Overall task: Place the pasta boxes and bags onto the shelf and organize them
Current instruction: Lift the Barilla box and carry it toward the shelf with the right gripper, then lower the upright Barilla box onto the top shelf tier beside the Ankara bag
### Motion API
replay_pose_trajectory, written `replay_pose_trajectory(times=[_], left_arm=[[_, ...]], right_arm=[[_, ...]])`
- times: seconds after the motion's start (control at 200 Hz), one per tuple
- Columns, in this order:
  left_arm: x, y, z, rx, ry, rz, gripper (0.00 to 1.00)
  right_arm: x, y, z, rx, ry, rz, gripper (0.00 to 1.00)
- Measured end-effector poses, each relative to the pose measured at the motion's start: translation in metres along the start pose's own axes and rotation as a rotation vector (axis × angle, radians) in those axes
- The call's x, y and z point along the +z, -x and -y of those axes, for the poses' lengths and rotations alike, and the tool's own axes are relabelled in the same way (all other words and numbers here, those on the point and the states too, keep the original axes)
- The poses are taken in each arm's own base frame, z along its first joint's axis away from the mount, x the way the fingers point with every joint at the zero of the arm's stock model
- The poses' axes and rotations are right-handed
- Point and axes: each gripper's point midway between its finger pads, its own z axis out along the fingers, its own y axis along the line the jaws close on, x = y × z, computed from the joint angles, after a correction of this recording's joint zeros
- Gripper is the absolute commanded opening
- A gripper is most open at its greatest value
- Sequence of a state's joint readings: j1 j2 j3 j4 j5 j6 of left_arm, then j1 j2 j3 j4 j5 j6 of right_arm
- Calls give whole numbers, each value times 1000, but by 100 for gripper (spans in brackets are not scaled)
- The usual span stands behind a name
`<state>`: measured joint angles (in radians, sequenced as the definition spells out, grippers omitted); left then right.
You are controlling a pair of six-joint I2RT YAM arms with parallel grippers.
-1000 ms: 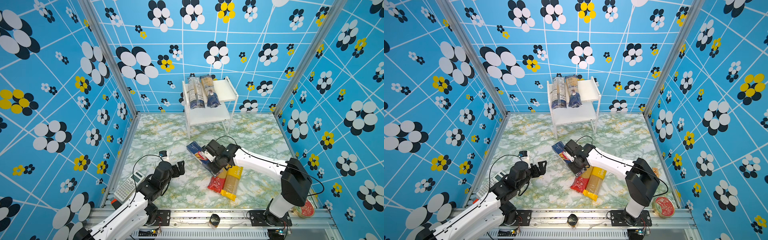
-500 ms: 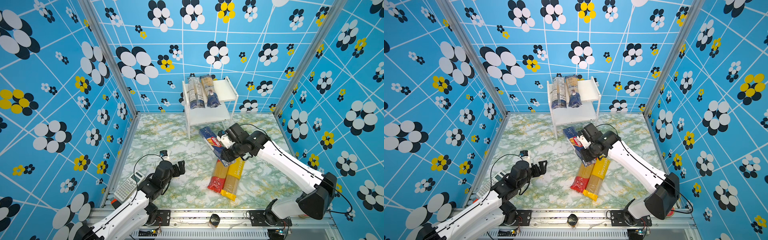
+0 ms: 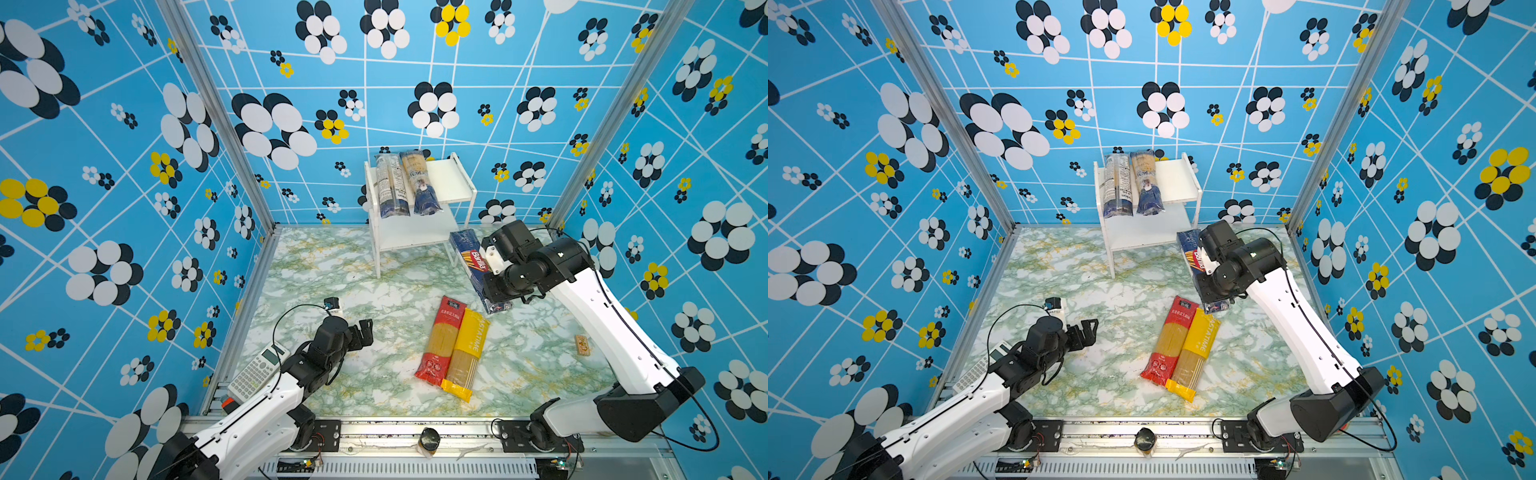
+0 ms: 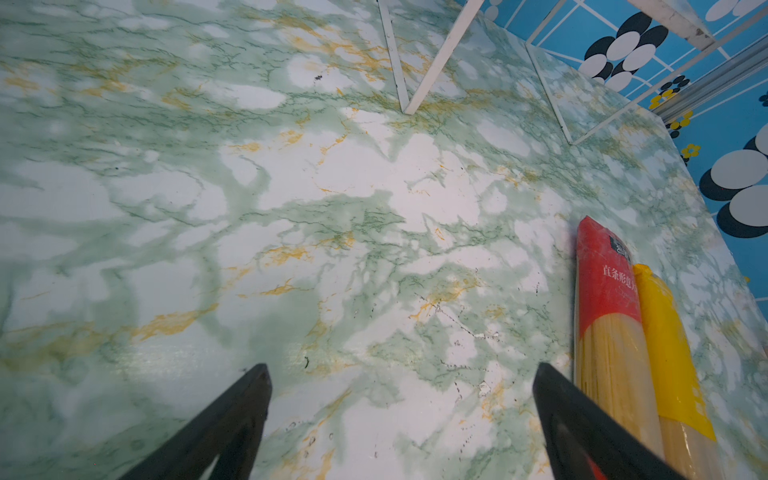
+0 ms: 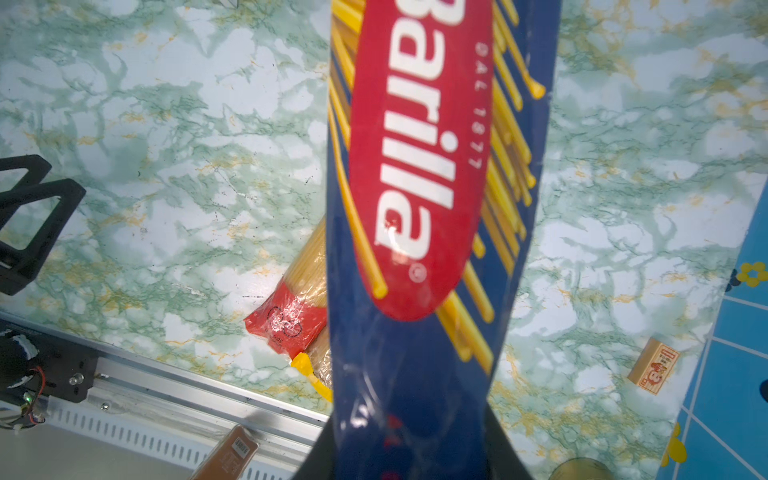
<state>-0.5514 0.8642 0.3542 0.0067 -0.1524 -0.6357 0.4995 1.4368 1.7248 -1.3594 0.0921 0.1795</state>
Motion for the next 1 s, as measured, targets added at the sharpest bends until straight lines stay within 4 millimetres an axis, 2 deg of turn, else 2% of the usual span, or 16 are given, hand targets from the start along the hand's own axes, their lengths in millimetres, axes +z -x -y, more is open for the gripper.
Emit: replay_pose_trajectory(times=[0.16,0.345,0.53,0.695,1.0], left_arm=[[3,0,2,11,-2,-9,99],[5,-2,1,21,1,-22,99],[5,2,3,21,-9,-16,99],[5,2,3,19,-11,-15,99],[2,6,6,16,-25,-1,99]], right_arm=[[-27,12,9,25,3,61,0],[-70,32,22,61,18,169,0],[-101,51,25,84,68,251,0],[-109,68,21,83,115,286,0],[-103,90,9,69,188,298,0]])
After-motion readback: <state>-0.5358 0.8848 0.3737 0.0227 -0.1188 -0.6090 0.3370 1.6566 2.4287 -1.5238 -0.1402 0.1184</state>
